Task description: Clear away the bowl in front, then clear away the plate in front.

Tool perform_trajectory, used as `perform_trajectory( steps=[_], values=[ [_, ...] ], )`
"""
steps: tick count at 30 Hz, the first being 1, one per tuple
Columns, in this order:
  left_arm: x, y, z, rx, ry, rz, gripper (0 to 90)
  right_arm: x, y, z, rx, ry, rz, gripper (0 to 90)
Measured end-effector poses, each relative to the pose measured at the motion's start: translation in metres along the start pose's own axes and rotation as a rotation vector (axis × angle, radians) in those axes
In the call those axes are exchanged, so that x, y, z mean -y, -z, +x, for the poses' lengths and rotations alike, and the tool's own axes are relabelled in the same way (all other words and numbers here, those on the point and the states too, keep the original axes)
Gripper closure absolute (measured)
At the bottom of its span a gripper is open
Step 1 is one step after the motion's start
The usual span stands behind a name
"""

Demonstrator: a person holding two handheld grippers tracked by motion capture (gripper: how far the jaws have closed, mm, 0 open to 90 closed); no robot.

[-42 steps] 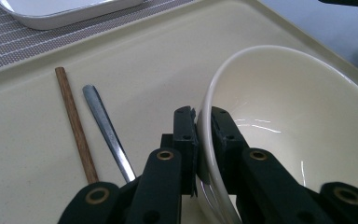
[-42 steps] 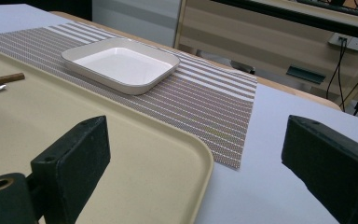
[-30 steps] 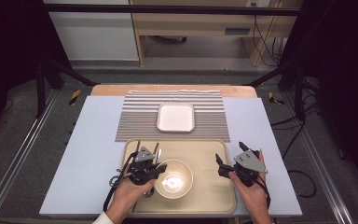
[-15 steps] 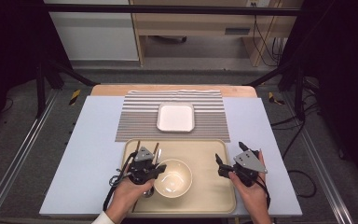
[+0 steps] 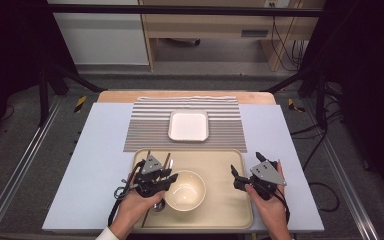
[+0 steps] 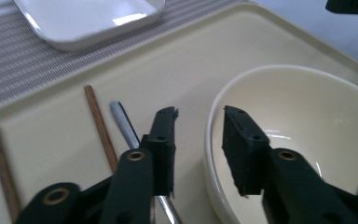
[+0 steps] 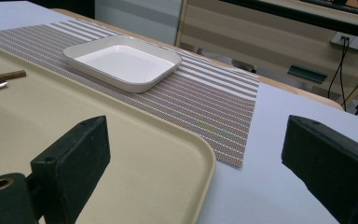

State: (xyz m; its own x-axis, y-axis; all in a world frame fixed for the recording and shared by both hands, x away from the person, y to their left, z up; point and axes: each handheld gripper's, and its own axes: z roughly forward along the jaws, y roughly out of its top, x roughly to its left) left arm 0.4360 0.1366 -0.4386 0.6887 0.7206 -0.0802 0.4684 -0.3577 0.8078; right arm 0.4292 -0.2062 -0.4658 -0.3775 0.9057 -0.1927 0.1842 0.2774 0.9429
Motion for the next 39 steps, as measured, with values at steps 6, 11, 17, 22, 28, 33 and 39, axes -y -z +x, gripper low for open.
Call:
perform_trajectory(
  steps=[6, 11, 17, 22, 28, 33, 39],
  values=[
    [-0.01, 0.007, 0.003, -0.056, -0.024, -0.057, 43.9, 0.0, 0.0, 0.001, -0.002, 0.001, 0.003, 7.9],
    [-0.014, 0.007, 0.005, -0.07, -0.026, -0.076, 35.7, 0.0, 0.0, 0.001, 0.0, 0.001, 0.002, 7.9],
    [-0.017, 0.009, 0.006, -0.121, -0.047, -0.106, 31.7, -0.002, -0.001, 0.003, -0.009, 0.006, -0.002, 7.9],
    [-0.027, 0.008, 0.009, -0.161, -0.073, -0.12, 26.5, -0.002, 0.001, 0.003, -0.004, 0.006, -0.007, 7.7],
    [-0.041, 0.0, 0.018, -0.176, -0.092, -0.12, 22.4, -0.001, 0.0, 0.001, 0.007, -0.002, -0.006, 7.6],
    [-0.052, -0.009, 0.03, -0.185, -0.082, -0.112, 19.7, 0.0, 0.0, -0.001, 0.016, -0.004, -0.008, 7.6],
    [-0.062, -0.016, 0.037, -0.199, -0.061, -0.12, 18.2, -0.001, 0.001, -0.002, 0.021, -0.005, -0.016, 7.6]
  ],
)
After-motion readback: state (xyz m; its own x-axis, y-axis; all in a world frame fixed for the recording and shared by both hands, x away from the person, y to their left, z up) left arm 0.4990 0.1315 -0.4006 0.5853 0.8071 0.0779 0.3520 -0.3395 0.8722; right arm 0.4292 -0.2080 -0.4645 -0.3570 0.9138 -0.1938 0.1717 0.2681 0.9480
